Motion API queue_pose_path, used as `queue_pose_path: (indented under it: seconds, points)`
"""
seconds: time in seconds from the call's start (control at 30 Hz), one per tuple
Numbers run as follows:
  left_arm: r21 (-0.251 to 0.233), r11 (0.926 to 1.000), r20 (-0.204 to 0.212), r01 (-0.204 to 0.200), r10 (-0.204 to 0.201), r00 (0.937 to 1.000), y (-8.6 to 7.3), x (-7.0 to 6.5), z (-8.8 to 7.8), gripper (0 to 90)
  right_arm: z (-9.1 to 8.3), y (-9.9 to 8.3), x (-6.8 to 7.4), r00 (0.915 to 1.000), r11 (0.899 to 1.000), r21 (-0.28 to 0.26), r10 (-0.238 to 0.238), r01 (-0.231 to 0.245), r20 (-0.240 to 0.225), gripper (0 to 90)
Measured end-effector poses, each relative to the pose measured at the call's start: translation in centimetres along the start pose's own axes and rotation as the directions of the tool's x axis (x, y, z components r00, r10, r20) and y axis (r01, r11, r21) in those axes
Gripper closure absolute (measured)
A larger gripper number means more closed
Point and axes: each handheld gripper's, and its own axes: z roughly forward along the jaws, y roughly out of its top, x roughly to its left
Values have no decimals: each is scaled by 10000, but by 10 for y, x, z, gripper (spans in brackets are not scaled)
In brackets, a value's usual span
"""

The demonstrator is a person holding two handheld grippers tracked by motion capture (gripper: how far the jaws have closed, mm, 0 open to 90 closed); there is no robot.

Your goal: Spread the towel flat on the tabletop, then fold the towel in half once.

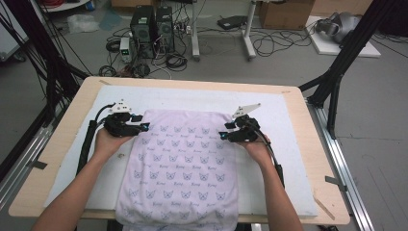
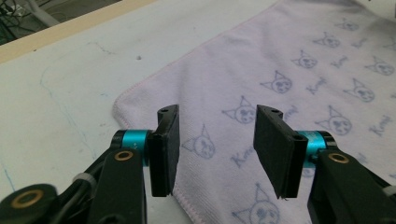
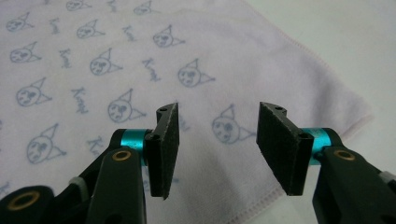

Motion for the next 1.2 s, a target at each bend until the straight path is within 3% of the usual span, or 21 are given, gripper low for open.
queue_pose_path:
  seconds: [0.27, 0.7, 0.8, 0.87, 0.97, 1.03, 1.1, 1.2]
  points:
    - [-288, 9996, 277, -75, 83, 9996, 2, 1, -9, 478, -13, 22, 0, 9993, 9993, -280, -274, 267, -248, 445]
    - [-112, 9999, 234, -127, 130, 9996, 0, 4, -6, 489, -5, 22, 1, 9993, 9996, -54, -294, 293, -238, 435]
    - [164, 9997, 120, -191, 189, 9997, 4, 11, -4, 496, -6, 23, -4, 9997, 9992, -346, -211, 206, -152, 456]
    - [72, 9999, 62, -125, 125, 9999, 11, 16, -4, 496, -7, 23, -7, 9998, 9987, -460, -201, 199, -46, 460]
    - [98, 9999, -23, -110, 110, 9999, 19, 22, -2, 499, -8, 29, -15, 10000, 9999, -145, -58, 58, 6, 443]
    - [113, 9999, -83, -24, 25, 10000, 20, 26, 0, 499, -10, 33, -18, 9999, 9994, -356, -52, 55, 98, 448]
    - [156, 9998, -79, 100, -98, 9999, 19, 31, 3, 502, -10, 35, -23, 9999, 9997, -240, 97, -94, 142, 445]
    - [565, 9982, -275, 211, -196, 9994, 13, 37, 12, 506, -5, 32, -31, 9990, 9996, 38, 276, -278, 338, 446]
